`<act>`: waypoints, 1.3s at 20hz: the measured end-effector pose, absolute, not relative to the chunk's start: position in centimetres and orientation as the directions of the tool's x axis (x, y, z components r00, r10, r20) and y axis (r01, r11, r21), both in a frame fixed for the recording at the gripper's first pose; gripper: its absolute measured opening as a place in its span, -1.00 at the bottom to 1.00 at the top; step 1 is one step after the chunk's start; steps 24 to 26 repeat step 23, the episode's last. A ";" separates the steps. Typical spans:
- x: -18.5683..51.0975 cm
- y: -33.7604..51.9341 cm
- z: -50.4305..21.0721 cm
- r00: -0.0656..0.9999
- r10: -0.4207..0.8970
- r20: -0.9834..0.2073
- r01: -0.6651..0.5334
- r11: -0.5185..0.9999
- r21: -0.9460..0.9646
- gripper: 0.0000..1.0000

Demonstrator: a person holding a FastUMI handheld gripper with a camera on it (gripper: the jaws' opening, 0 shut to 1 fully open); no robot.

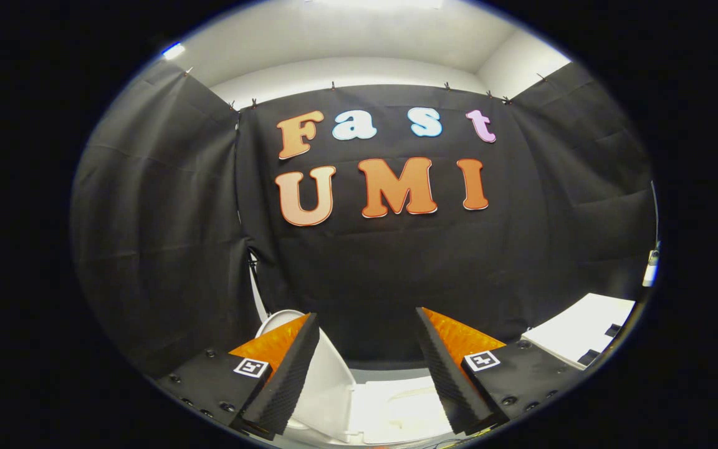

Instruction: Open the toilet lid.

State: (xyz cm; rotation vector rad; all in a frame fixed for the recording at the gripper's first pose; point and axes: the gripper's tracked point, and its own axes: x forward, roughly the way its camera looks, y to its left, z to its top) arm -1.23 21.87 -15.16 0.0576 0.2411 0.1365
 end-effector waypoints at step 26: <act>-0.3 13.2 -14.7 0.974 0.065 -0.216 -0.057 0.998 0.041 0.96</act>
